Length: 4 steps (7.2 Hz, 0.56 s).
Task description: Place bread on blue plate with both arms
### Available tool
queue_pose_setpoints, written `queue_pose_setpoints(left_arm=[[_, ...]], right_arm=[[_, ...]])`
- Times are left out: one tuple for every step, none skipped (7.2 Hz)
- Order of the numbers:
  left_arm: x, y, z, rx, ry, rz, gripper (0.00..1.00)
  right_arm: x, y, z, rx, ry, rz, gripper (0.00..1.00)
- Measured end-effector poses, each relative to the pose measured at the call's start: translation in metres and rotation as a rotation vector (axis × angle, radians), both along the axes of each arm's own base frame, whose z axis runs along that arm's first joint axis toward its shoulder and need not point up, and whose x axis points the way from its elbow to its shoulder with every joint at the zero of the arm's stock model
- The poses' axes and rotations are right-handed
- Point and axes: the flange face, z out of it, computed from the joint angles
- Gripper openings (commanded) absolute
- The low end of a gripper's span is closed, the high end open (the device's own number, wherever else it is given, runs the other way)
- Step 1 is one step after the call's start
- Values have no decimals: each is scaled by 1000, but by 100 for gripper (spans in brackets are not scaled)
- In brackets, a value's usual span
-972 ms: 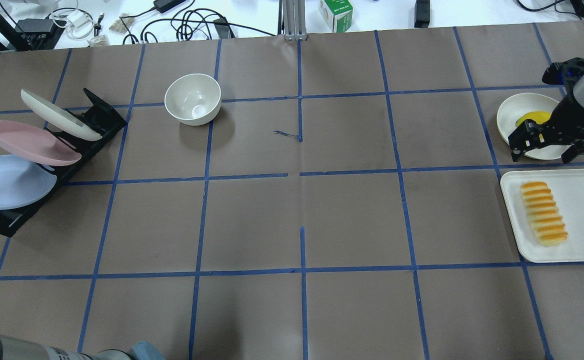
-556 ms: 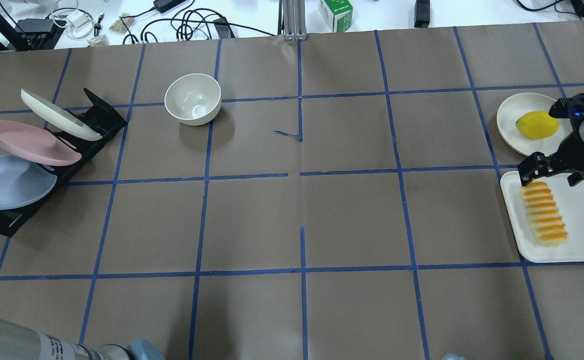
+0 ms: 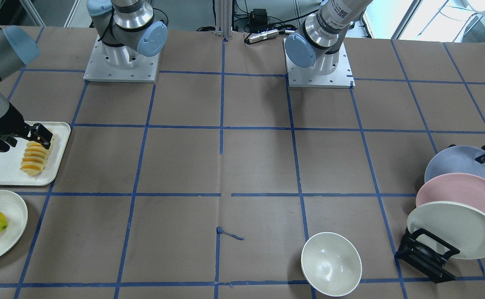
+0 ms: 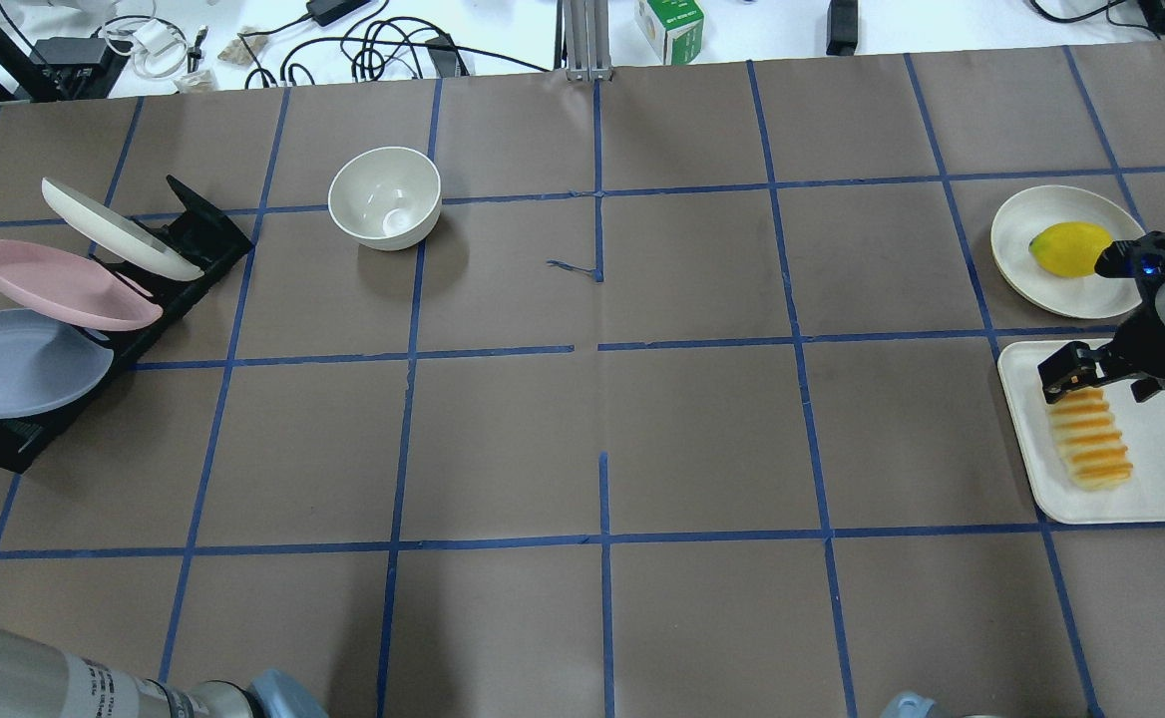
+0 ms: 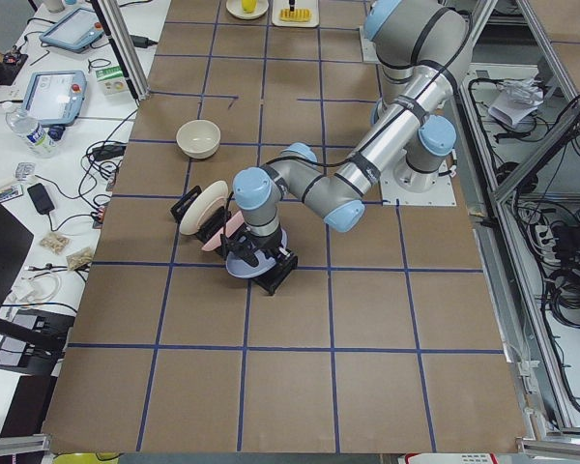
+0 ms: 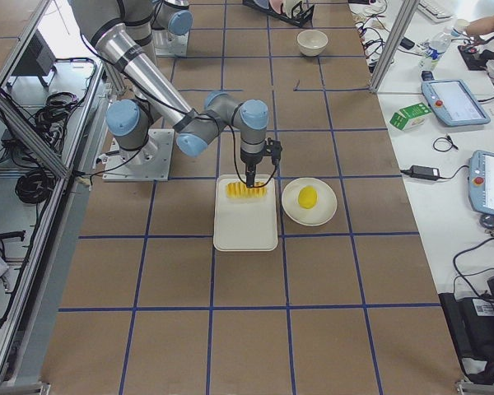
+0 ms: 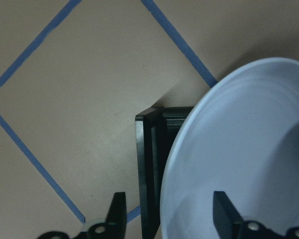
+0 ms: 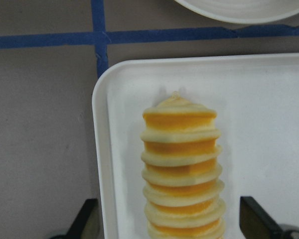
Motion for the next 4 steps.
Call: queue_pose_setpoints(left_arm=[[0, 0, 0, 0, -1, 0, 0], [2, 0, 2, 1, -8, 1, 0], [3, 1, 9, 4, -24, 1, 0], [3, 3, 17, 7, -39, 2, 0]], right_arm=[[-4, -2, -8, 11, 11, 0, 100], [-9, -4, -18, 21, 31, 0, 100], [-12, -6, -29, 39, 42, 0, 100], [-14, -7, -37, 54, 43, 0, 100]])
